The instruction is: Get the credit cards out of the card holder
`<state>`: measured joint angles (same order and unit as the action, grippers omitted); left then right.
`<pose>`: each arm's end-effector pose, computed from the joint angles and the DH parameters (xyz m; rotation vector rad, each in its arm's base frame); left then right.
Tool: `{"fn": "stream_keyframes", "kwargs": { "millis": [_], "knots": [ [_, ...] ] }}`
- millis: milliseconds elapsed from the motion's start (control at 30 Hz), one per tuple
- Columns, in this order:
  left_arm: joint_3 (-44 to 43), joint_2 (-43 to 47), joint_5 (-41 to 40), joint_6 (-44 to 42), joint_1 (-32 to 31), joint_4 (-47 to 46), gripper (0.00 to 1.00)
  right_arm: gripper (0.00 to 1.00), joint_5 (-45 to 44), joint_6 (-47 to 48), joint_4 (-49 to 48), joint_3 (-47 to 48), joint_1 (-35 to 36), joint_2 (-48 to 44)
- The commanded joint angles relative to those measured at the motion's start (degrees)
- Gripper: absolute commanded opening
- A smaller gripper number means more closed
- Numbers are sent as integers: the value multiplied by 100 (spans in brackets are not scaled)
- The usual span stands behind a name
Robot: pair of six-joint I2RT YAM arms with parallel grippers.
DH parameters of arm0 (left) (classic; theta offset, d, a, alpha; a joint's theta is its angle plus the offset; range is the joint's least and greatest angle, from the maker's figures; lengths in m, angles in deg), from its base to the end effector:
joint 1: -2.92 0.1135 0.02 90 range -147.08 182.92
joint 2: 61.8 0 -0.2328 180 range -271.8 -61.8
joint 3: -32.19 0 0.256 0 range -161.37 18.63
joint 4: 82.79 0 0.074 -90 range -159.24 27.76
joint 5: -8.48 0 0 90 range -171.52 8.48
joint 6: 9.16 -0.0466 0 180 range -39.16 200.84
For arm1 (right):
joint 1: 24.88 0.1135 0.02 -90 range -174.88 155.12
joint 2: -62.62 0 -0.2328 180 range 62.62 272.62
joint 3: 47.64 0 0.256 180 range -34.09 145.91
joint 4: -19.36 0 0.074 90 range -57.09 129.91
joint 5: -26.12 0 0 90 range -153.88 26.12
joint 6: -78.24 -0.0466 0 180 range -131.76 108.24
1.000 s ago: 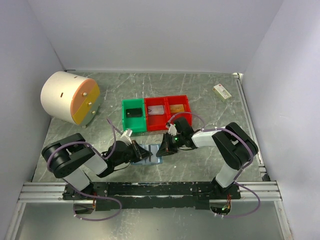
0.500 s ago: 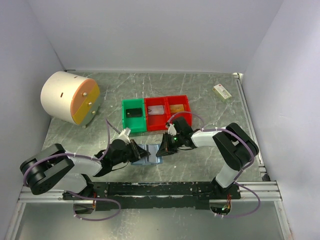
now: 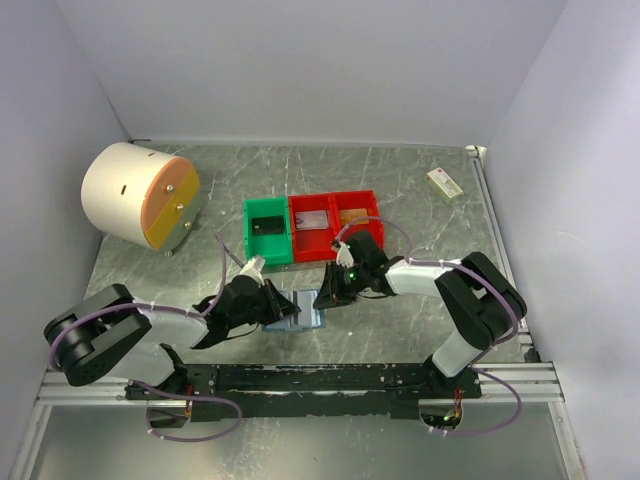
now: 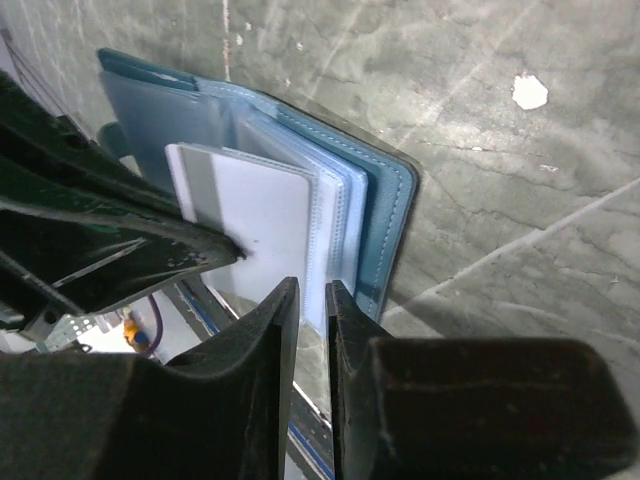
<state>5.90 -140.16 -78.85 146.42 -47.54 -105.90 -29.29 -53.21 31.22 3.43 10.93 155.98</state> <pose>0.1485 -0.1833 0.0812 -0.2763 2.3264 -1.2003 0.2187 0.1904 0.0826 -0.1419 2.7719 1.2294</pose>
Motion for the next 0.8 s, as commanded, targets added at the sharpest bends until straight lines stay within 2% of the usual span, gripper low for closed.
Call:
{"fn": "stream_keyframes", "kwargs": {
  "millis": [0,200,433,567,767],
  "knots": [
    [-186,-146,-170,-110,-32,340,19,18,-80,339,164,243,21,-272],
    [-276,-157,-156,-204,-35,432,25,19,204,375,-37,509,201,16],
    [-226,172,-251,-228,-30,592,31,18,-433,284,192,535,273,523],
    [-170,364,-315,-243,-32,663,32,15,-701,275,423,485,264,616],
    [-142,382,-310,-219,-32,701,26,13,-794,193,425,354,264,584]
  ]
}}
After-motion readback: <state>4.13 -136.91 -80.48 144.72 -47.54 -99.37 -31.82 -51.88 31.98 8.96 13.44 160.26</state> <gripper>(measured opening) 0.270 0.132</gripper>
